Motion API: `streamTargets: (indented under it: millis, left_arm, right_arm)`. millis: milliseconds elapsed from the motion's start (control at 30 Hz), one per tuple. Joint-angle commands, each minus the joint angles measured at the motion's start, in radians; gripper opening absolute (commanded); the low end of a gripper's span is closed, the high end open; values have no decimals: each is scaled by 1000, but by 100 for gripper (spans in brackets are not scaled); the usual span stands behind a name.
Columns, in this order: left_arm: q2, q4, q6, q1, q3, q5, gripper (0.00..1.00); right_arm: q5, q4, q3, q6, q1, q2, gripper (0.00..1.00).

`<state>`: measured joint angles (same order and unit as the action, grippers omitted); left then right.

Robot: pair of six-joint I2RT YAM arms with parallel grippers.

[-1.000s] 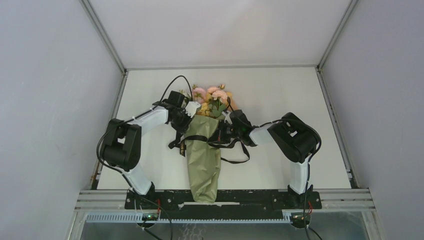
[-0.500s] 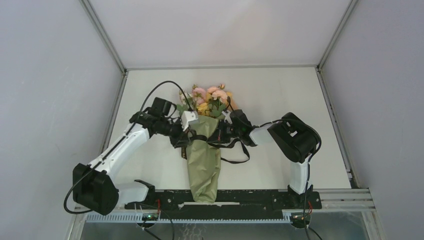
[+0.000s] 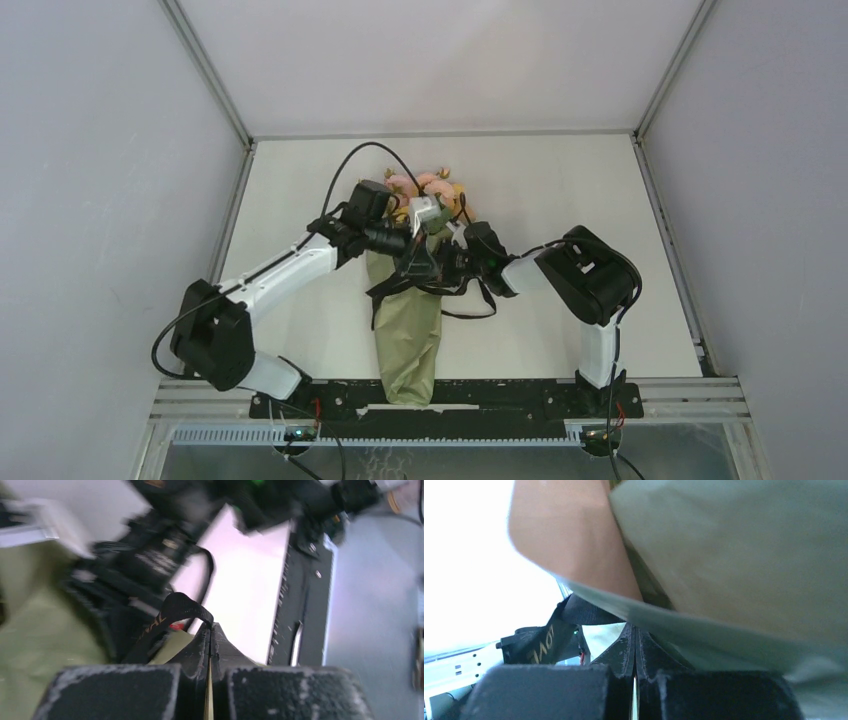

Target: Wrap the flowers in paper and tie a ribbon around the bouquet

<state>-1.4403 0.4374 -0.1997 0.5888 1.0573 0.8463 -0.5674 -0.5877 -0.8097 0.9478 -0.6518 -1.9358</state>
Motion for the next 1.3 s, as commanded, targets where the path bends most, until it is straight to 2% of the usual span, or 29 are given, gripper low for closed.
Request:
streamTargets:
  millis: [0,167,367,433,500,633,767,833,900,967,1000,1100,1267]
  left_arm:
    - [-68,-336,358,-75,-34,-111,0]
    - [-153,-423,412,-105,-71,-133,0]
    - [-212,-405,370,-99,-63,-186,10]
    - [-223,-335,321,-101,-46,-174,18]
    - [-215,-231,232,-104,-26,-181,31]
    - [-168,30,-74,-107,62,-202,57]
    - [-165,353,-342,-118,207,-246,69]
    - [-158,381,-356,-142,224,-256,66]
    - [-149,383,-343,-179,232,-254,54]
    - [-144,355,-314,-213,220,-270,37]
    - [-142,320,-305,-220,202,-294,34]
    - [-157,297,-345,-207,141,-338,39]
    - [-153,297,-457,-157,66,-330,59]
  right_arm:
    - [-11,-133,52,55,11,29,0]
    - [-16,-156,61,61,4,22,0]
    - [4,-148,89,48,3,62,0]
    - [6,-140,89,40,4,71,0]
    - [5,-142,89,37,8,74,0]
    - [-1,-158,87,37,20,64,0]
    - [-6,-158,77,34,27,51,0]
    - [-5,-149,71,28,27,52,0]
    - [-5,-142,69,23,27,55,0]
    - [-5,-137,68,20,28,57,0]
    - [-5,-134,67,18,28,57,0]
    - [-12,-132,60,16,27,52,0]
    - [-17,-132,58,17,27,49,0]
